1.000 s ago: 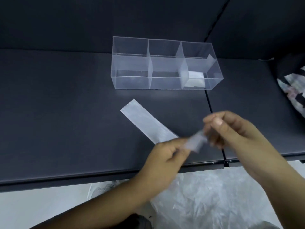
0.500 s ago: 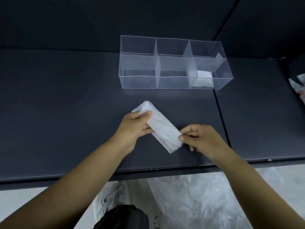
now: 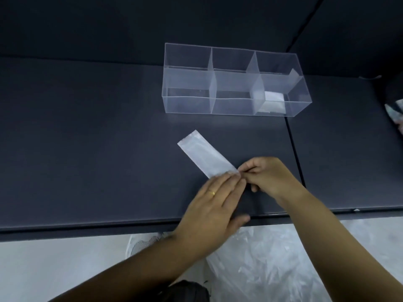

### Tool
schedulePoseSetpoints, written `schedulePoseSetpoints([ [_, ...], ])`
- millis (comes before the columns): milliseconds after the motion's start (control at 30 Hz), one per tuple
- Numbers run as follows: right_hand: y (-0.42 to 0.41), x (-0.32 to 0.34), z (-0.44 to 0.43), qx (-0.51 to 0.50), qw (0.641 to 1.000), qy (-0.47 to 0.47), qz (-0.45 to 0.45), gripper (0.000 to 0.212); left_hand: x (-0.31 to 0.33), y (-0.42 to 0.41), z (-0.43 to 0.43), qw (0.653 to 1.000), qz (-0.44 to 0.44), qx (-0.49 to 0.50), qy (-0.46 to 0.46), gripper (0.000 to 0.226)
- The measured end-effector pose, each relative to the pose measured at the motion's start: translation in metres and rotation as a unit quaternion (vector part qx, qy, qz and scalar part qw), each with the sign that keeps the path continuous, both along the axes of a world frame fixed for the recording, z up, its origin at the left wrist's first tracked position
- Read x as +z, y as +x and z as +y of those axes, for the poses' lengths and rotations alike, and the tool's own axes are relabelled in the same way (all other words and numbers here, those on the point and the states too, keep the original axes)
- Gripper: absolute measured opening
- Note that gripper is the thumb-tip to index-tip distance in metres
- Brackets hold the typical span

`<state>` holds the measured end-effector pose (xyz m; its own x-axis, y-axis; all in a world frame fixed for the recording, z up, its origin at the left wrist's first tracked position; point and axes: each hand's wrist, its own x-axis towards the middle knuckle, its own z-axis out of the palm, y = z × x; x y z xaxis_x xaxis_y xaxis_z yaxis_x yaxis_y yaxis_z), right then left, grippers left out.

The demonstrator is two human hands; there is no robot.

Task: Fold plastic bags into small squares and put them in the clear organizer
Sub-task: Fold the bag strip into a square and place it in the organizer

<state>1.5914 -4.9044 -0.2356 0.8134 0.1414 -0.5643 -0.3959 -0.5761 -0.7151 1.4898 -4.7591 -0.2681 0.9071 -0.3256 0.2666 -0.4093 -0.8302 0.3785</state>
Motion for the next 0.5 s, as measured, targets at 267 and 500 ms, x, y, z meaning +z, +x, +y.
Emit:
schedulePoseSetpoints([
  [267, -0.003, 0.008, -0.003, -0.006, 1.000, 0.010, 0.003, 0.012, -0.013, -0.007, 0.004, 0.999, 0.000, 0.048, -0.006, 0.058],
  [500, -0.013, 0.020, -0.009, -0.043, 0.993, 0.095, 0.051, 0.017, -0.006, 0.015, 0.013, 0.993, -0.030, 0.100, -0.060, 0.037],
])
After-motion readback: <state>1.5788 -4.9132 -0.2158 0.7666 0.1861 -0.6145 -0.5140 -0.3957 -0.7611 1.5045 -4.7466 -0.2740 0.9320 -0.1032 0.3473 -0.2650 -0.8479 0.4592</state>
